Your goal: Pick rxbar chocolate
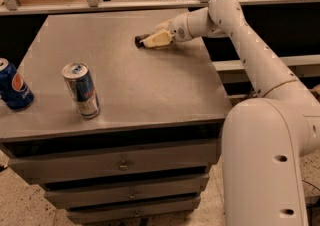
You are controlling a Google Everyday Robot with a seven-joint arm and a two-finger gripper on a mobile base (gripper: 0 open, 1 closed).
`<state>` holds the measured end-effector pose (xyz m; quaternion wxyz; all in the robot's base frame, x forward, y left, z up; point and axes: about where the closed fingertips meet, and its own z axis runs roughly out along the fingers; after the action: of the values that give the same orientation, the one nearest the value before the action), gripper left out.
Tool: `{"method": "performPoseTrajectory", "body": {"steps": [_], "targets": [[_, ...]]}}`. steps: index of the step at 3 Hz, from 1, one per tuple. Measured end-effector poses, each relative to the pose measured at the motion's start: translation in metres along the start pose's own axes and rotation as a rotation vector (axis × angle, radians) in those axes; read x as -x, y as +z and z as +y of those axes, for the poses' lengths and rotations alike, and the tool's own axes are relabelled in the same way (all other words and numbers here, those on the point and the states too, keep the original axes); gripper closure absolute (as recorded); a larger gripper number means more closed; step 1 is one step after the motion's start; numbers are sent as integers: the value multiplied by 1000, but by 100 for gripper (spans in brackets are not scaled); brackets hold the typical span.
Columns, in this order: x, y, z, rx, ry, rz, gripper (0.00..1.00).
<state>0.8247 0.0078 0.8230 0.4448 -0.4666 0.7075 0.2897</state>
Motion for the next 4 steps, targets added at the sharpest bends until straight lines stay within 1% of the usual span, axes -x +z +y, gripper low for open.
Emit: {"method": "performPoseTrajectory", "body": {"steps": [1, 2, 4], "targets": [[2, -1, 0, 0, 0, 0, 87], [4, -2, 0, 0, 0, 0, 100], [5, -2, 0, 0, 0, 0, 100]]}}
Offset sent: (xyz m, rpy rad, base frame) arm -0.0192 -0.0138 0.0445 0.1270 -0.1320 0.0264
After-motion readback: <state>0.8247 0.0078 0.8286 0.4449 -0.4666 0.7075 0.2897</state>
